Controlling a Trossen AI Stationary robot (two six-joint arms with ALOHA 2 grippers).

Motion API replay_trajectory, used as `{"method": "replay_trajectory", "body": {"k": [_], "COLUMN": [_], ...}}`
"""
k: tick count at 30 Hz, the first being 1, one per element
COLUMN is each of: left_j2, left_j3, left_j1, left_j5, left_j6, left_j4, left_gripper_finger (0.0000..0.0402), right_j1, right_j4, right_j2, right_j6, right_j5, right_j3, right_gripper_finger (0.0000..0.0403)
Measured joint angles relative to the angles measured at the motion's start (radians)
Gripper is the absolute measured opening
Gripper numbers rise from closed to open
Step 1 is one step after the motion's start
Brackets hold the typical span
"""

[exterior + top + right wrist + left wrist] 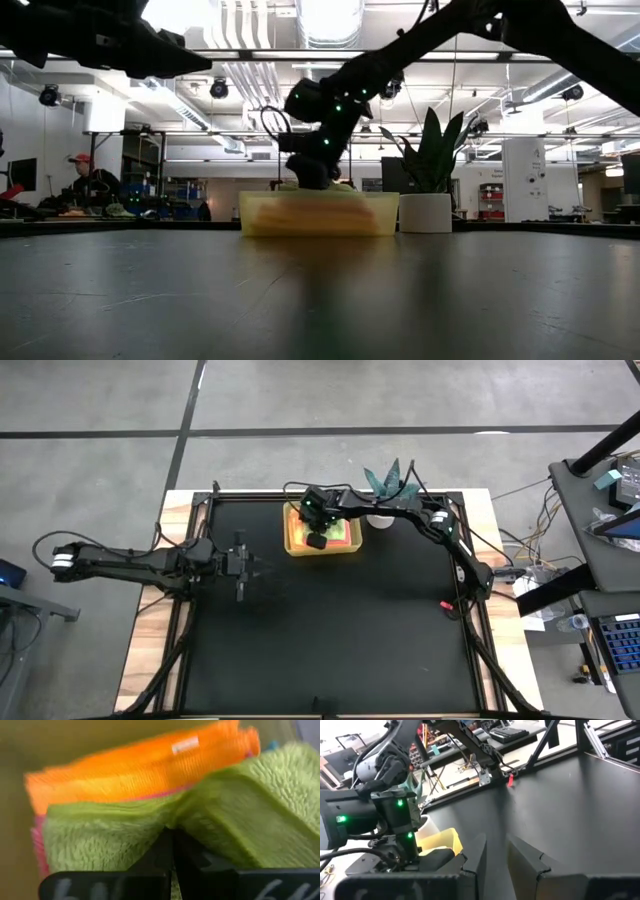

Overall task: Fold microfiber towels
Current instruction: Put the green microfiber cloth into the yellow bin

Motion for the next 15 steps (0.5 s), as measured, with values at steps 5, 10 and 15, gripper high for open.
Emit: {"method": "replay_trajectory", "body": {"k": [5, 10, 15], "left_j2": [0.004, 0.008, 0.01], "left_j3": [0.0, 0.0, 0.0], "left_j1": [0.0, 0.0, 0.0], "left_j5": [0.0, 0.0, 0.0], "left_j6": [0.001, 0.002, 0.003], "left_j4": [0.007, 0.008, 0.008], "left_gripper_finger": [0.0058, 0.0058, 0.0058], "right_j1": [0.022, 0.034, 0.04], "right_j4": [0.003, 0.003, -0.029], "right_j2": [-0.002, -0.002, -0.004], "right_j6": [0.001, 0.005, 0.009], "right_j5": [-0.004, 0.0, 0.001], "right_j3": [0.038, 0.073, 0.103], "right_gripper_finger": [0.0009, 0.0009, 0.0009]}}
